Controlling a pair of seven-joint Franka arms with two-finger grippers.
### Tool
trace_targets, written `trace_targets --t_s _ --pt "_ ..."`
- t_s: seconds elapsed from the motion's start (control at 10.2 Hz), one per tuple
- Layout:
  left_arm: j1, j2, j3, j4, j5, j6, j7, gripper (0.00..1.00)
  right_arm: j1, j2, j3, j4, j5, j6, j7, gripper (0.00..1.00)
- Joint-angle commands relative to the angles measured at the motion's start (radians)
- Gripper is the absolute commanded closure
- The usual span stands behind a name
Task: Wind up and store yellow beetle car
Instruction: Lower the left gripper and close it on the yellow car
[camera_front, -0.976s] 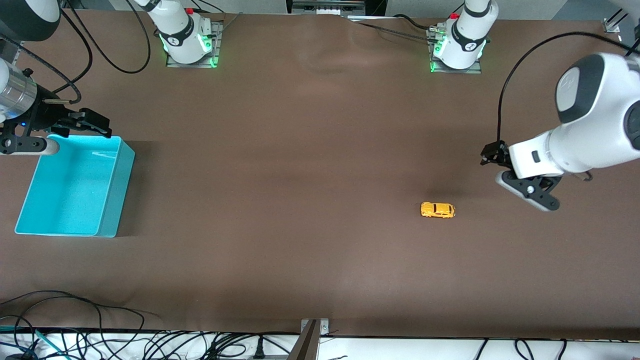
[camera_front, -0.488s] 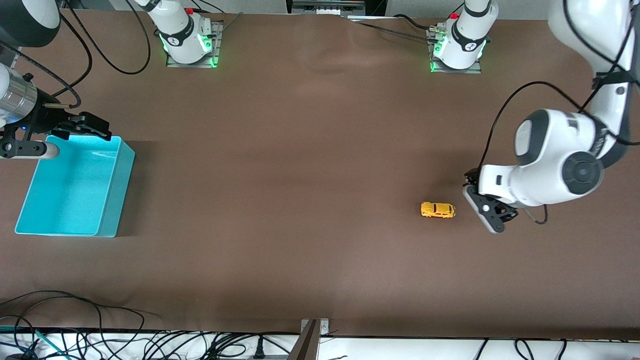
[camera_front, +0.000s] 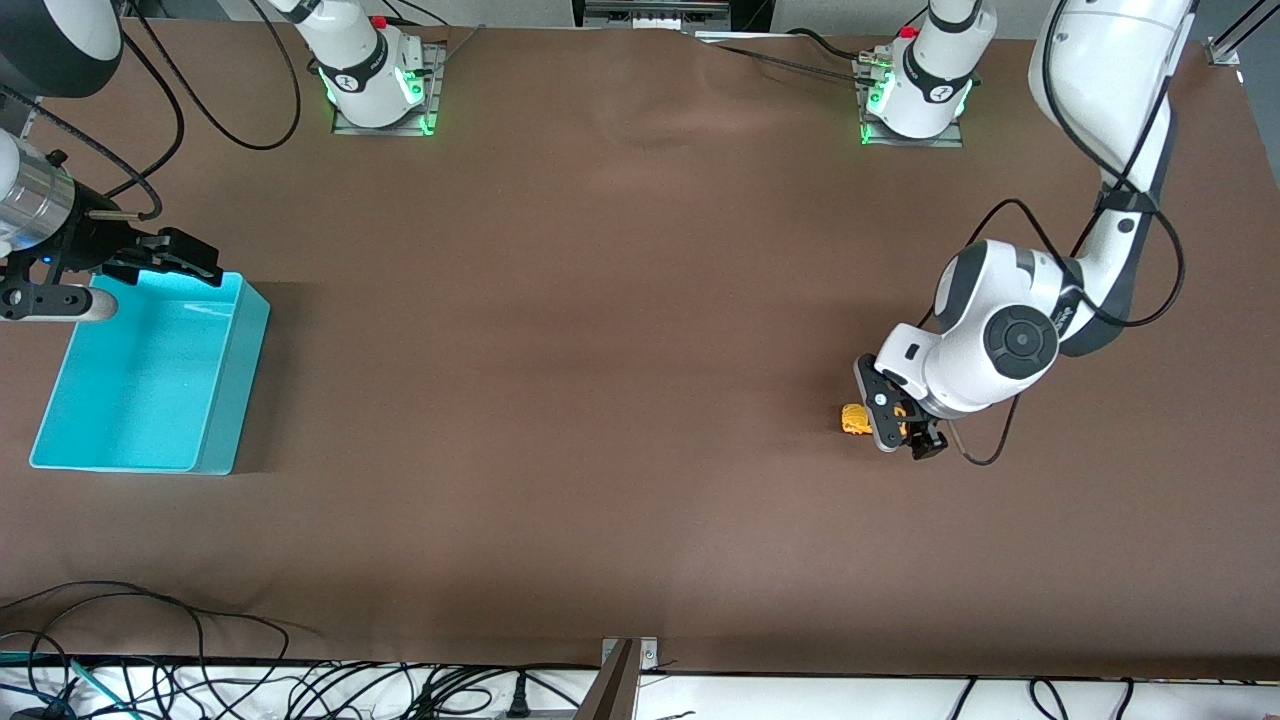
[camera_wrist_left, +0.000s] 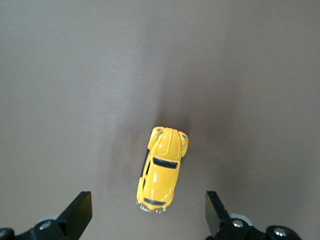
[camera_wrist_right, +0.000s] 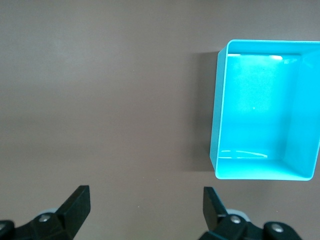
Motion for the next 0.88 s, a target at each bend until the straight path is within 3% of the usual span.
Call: trace_targets --t_s 0.0,0.59,0.68,0.78 --pt "0.023 0.0 -0.01 -0.118 0.012 0.155 0.127 0.0 -0.005 0.008 0.005 0.019 -0.01 -0.004 -0.014 0.0" --pt "0.02 0.046 -0.008 -0.158 0.026 0.263 0.144 0.0 -0.008 0.011 0.005 0.019 -0.006 0.018 -0.014 0.0" --pt "0.024 0.056 -0.008 -0.158 0.026 0.265 0.144 0.05 -0.006 0.016 0.005 0.019 -0.004 0.019 -0.014 0.0" --pt "0.024 0.059 -0.008 -0.157 0.027 0.265 0.149 0.24 -0.006 0.016 0.005 0.019 -0.004 0.034 -0.013 0.0"
